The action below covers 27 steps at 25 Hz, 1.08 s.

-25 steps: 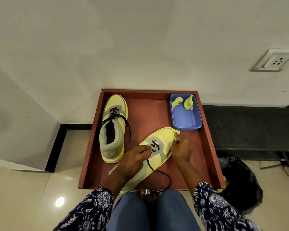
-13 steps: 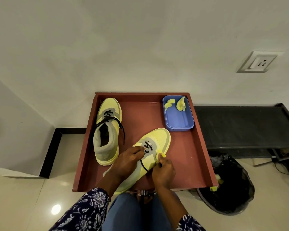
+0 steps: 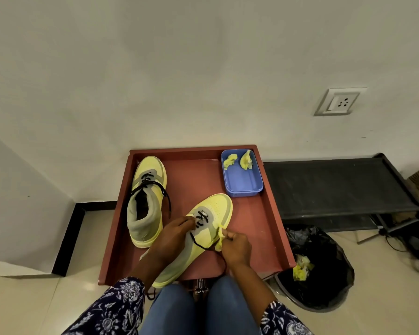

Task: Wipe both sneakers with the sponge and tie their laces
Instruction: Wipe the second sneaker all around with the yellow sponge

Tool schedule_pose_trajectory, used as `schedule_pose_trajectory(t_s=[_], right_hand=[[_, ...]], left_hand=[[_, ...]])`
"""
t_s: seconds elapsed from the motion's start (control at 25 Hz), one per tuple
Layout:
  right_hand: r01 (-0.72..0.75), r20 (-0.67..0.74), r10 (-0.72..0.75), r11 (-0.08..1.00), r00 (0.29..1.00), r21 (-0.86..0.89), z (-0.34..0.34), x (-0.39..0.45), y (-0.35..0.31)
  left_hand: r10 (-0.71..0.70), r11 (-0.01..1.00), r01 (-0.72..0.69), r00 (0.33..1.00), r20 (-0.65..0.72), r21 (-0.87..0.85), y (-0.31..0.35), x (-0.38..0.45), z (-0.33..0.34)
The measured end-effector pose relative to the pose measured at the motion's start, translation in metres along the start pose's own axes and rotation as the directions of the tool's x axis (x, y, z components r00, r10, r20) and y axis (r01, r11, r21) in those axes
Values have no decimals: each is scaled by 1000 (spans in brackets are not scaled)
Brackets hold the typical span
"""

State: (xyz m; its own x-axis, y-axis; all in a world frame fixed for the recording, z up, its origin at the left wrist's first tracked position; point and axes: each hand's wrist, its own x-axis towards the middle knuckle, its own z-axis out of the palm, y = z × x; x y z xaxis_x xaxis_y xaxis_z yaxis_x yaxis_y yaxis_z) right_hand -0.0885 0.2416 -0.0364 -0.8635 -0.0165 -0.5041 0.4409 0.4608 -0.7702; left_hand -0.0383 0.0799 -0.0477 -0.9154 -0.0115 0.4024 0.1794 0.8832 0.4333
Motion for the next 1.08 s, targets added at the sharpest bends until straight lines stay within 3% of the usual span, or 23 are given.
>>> schedule_pose_trajectory(t_s=[0.16,0.52,0.72,0.84,1.0,1.08], right_hand=[[-29,-50,33,996,998,81,-25,7,-4],[17,-120,2,988,993,156,-64,12,-9],[78,-231,-52,991,972,105,-83,15,-8],[114,-273,-100,993,957,37,-92,16,-8],[173,-280,-196,979,940,-103,-98,17,-3],[198,-272,-242,964,931,-178,-100,20,2]], left_hand=[[-251,966,251,968,-10,60,2,-5,-10],[-395,918,386,908,139,89,24,16,-21],[-338,940,313,909,243,136,42,38,-19],[-236,969,200,924,300,146,51,52,-20],[25,973,-93,952,305,210,60,67,-30],[136,928,-253,914,383,274,61,75,-35]])
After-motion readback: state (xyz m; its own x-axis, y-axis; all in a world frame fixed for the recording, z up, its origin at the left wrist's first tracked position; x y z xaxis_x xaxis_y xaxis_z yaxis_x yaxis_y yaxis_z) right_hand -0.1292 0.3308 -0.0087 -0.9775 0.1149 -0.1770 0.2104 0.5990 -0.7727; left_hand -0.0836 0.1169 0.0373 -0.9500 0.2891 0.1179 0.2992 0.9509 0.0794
